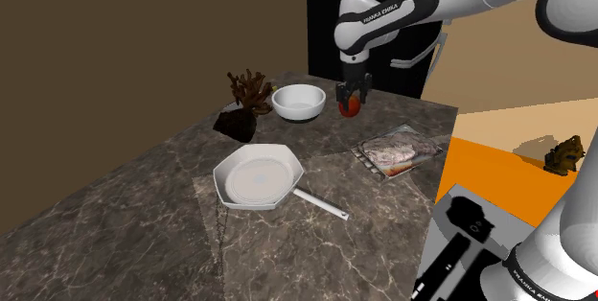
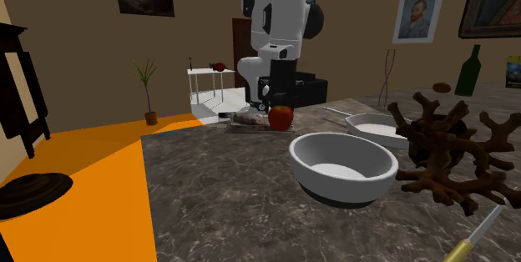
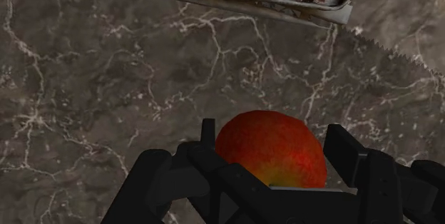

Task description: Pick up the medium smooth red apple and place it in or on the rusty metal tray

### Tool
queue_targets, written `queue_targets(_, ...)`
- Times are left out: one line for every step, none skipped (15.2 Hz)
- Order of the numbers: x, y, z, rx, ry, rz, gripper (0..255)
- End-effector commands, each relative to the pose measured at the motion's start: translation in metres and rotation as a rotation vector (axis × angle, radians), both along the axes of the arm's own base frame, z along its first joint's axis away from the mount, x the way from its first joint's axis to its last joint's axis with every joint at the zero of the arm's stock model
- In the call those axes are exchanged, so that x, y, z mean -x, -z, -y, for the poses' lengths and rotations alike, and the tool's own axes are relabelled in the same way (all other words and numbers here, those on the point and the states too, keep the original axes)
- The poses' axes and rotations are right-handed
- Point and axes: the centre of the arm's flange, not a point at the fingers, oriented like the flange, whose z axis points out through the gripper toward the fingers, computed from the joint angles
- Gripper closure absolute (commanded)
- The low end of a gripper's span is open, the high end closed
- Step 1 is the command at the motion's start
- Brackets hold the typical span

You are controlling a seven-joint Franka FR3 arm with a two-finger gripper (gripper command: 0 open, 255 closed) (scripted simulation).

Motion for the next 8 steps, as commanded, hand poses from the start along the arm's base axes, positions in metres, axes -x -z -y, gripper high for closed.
queue_targets(0.001,-0.012,0.0,0.0,0.0,0.0,255)
queue_targets(0.001,-0.017,0.0,0.0,0.0,0.0,255)
queue_targets(0.001,-0.023,0.0,0.0,0.0,0.0,255)
queue_targets(0.001,-0.028,0.0,0.0,0.0,0.0,255)
queue_targets(0.001,-0.033,0.0,0.0,0.0,0.0,255)
queue_targets(0.001,-0.038,0.0,0.0,0.0,0.0,255)
queue_targets(0.001,-0.044,0.0,0.0,0.0,0.0,255)
queue_targets(0.001,-0.049,0.0,0.0,0.0,0.0,255)
